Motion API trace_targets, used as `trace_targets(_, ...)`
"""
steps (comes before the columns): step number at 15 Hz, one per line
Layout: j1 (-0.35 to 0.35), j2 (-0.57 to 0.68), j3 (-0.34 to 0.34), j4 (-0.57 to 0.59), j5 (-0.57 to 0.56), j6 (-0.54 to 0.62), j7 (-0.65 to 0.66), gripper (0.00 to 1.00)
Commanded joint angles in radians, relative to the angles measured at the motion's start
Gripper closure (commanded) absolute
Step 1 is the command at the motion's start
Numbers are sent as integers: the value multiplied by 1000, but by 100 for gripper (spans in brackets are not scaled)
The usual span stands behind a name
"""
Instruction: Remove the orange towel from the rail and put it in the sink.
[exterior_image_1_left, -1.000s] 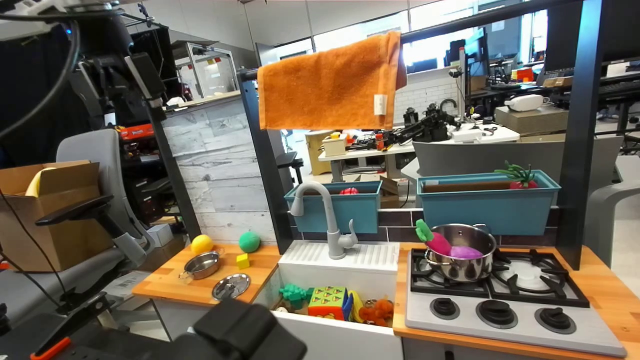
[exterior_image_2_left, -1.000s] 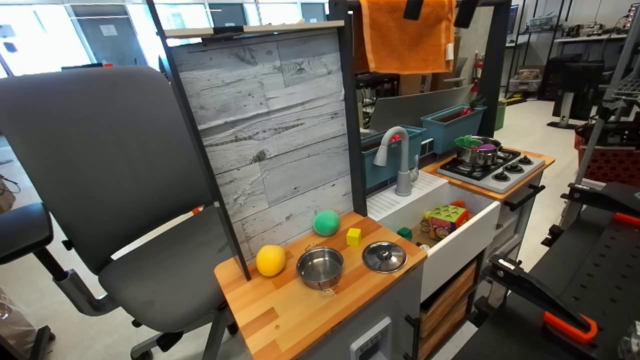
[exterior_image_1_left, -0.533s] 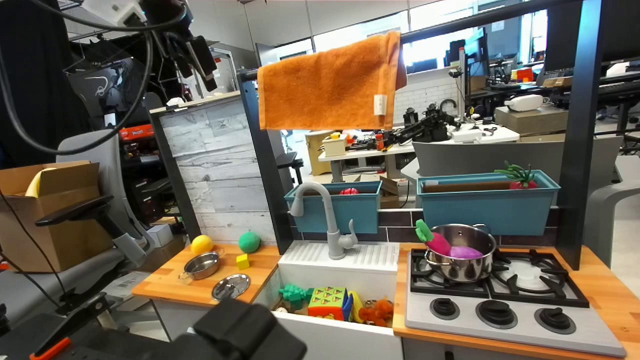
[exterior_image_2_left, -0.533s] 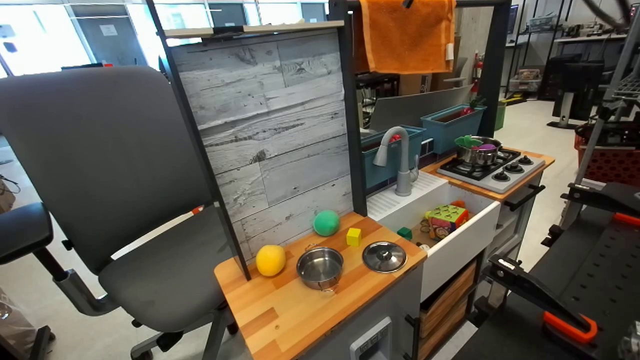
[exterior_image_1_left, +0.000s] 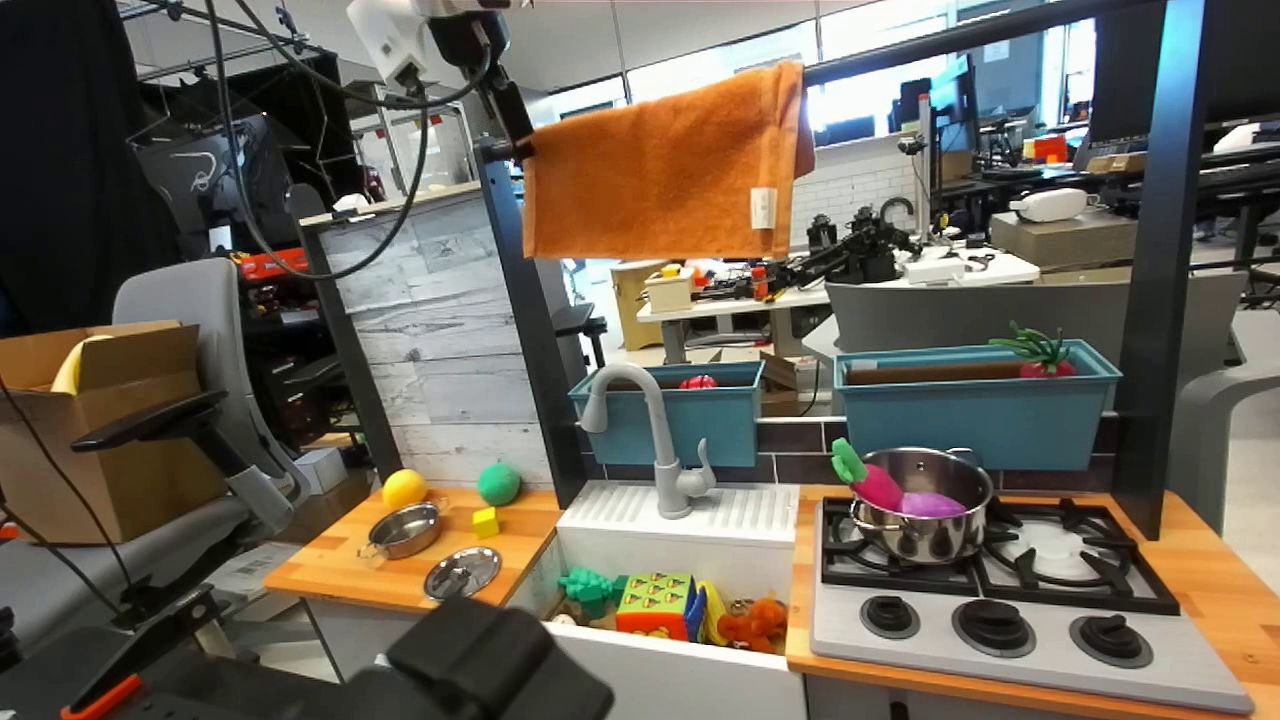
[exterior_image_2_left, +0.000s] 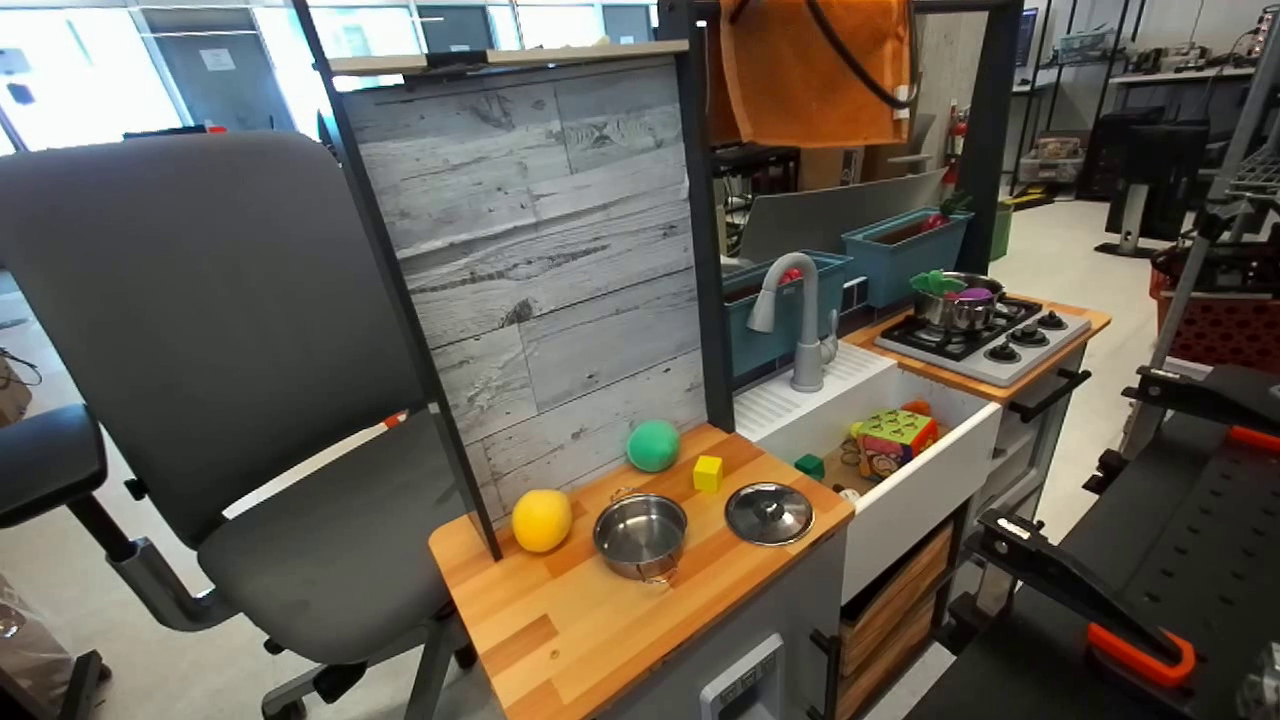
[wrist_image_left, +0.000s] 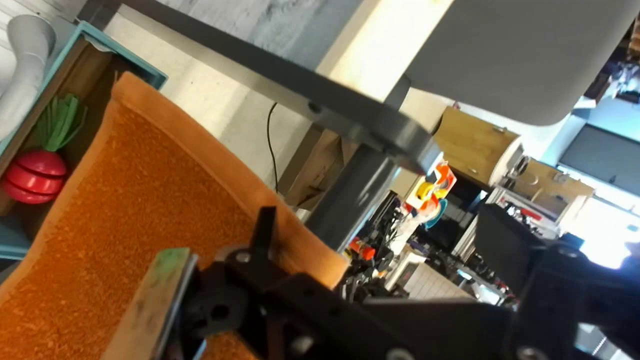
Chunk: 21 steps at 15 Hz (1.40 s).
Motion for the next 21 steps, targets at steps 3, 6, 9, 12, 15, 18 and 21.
trace_targets(3,-49,86,-13,104,-6,-25,181,0)
trace_targets(6,-76,57,0,66,21,-20,178,0)
trace_targets(9,-85,46,2,50,20,-21,179,0)
trace_targets(12,-93,31,18,22,40,-37,158,0)
trace_targets(15,-96,21,33,-6,93,-16,158,0)
trace_targets(18,-104,10,49,-27,198,46,145,0)
trace_targets(21,-115,-7,56,-39,317,93,125,0)
